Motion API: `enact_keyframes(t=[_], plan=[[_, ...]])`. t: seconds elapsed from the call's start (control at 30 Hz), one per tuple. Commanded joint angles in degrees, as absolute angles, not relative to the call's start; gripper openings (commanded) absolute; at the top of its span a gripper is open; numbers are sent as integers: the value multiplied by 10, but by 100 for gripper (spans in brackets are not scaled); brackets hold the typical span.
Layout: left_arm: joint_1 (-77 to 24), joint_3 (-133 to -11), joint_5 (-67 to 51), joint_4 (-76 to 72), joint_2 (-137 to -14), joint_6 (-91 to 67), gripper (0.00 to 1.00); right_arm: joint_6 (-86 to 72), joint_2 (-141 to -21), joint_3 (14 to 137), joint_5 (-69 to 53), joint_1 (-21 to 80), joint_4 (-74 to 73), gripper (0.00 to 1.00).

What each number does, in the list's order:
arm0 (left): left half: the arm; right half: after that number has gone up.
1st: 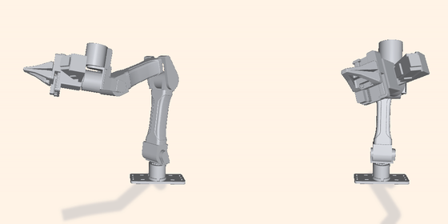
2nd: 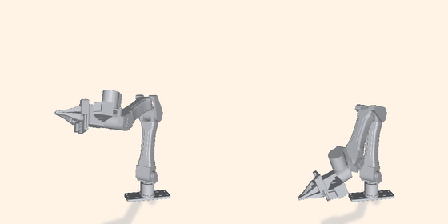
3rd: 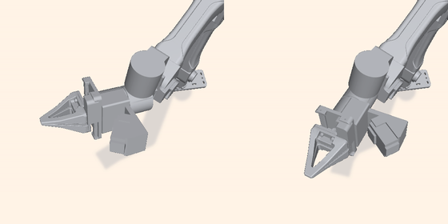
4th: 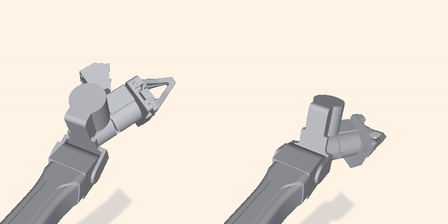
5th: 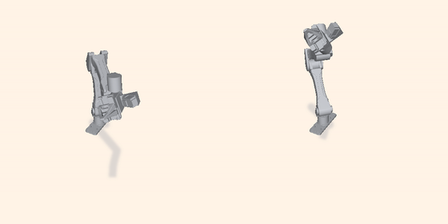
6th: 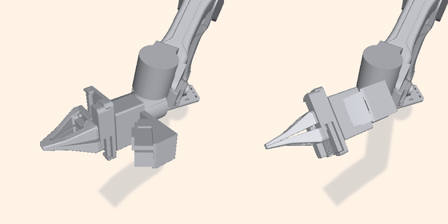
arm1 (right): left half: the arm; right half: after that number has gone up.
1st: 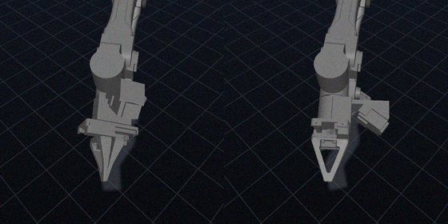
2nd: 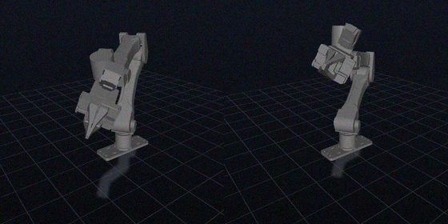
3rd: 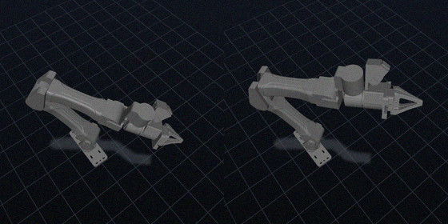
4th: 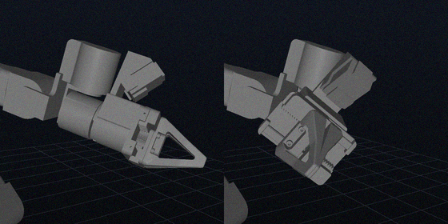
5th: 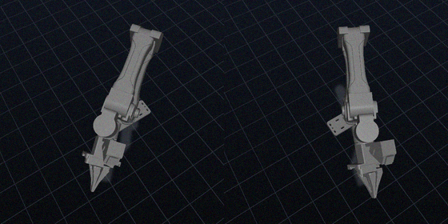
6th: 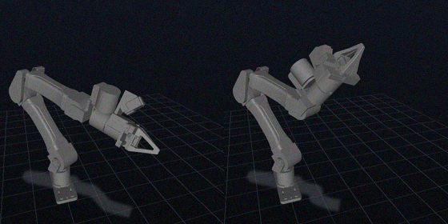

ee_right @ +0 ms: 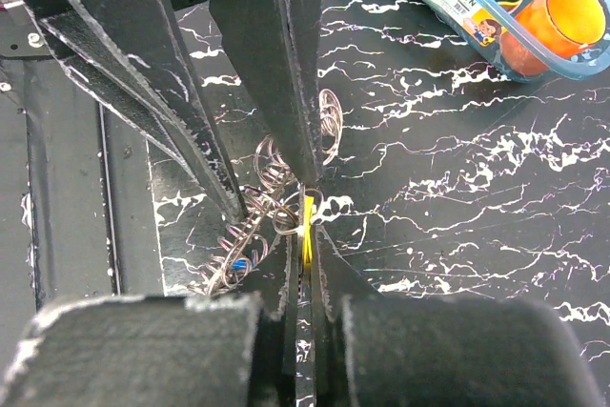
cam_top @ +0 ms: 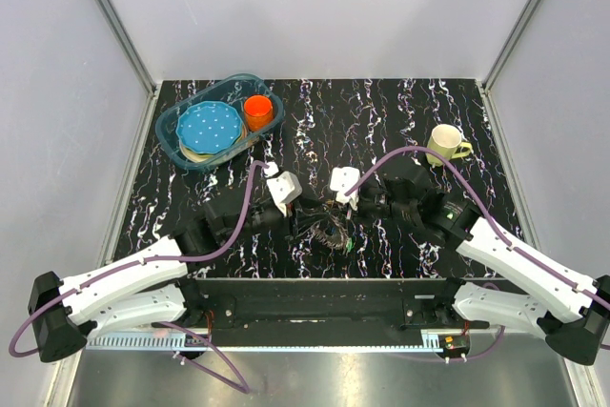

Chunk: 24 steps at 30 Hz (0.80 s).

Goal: Remove the keys from the keyring

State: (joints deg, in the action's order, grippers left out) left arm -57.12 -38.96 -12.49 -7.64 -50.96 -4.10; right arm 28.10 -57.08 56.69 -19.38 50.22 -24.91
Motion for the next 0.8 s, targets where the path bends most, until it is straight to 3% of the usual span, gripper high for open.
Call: enact_keyframes(t=[0.0, 0.77], plan=[[-576, -390, -99, -123, -506, -41, 34, 266, -562, 602, -199, 502, -214, 0], [-576, -397, -97, -104, -529, -66, 32, 253, -555, 601, -192, 502, -214, 0]])
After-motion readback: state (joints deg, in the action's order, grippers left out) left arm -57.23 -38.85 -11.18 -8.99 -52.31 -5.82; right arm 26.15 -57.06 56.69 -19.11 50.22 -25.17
